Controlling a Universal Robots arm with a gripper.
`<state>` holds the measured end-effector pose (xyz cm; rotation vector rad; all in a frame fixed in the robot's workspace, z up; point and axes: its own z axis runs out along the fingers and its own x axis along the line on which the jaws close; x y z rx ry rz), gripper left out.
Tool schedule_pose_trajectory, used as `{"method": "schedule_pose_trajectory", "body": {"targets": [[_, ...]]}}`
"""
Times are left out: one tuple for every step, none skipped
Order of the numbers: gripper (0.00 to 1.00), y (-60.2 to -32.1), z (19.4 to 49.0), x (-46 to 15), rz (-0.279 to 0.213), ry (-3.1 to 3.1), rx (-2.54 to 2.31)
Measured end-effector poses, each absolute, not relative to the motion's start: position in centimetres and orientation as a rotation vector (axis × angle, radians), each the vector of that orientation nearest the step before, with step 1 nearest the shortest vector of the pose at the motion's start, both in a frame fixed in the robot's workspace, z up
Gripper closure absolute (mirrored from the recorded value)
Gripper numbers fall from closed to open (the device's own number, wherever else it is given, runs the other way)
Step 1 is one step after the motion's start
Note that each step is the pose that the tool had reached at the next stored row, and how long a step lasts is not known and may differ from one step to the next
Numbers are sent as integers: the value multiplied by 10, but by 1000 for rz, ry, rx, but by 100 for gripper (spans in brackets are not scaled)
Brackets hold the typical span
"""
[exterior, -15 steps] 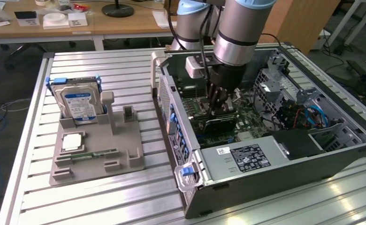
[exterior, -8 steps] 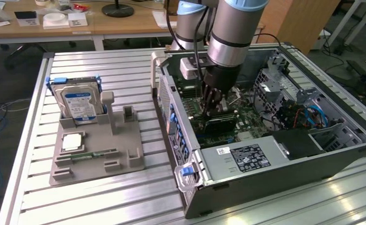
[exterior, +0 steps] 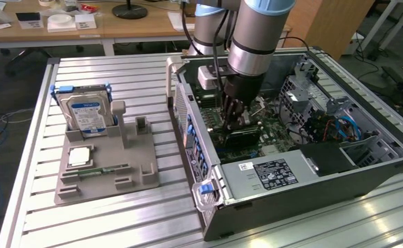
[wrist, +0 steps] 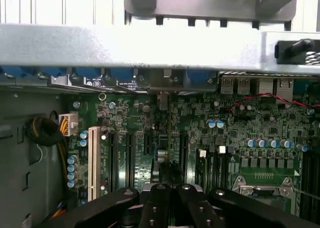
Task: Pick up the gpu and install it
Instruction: 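Press down on the gpu until it lock into place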
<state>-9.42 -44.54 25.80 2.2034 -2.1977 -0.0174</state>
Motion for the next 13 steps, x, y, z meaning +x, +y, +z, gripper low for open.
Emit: {"method": "schedule_pose_trajectory", "body": {"targets": [[89,-446,259,-94,-17,-2198,2203],[89,-445,260,-94,-20,-2200,2205],[89,-445,263,-94,-20,-2203,2208],[89,-445,268,-94,-20,-2201,2207],[89,-445,273,-94,-19,-2201,2206],[89,-446,276,-94,-19,-2200,2206],[89,-445,276,-94,-19,-2201,2207],[89,-445,276,-94,-19,-2201,2207],[89,-445,276,-94,-19,-2201,2206],[89,-446,277,-94,-19,-2200,2206],[89,-446,277,-94,-19,-2201,2206],[89,-446,277,-94,-19,-2200,2206],[89,-446,277,-94,-19,-2200,2206]]}}
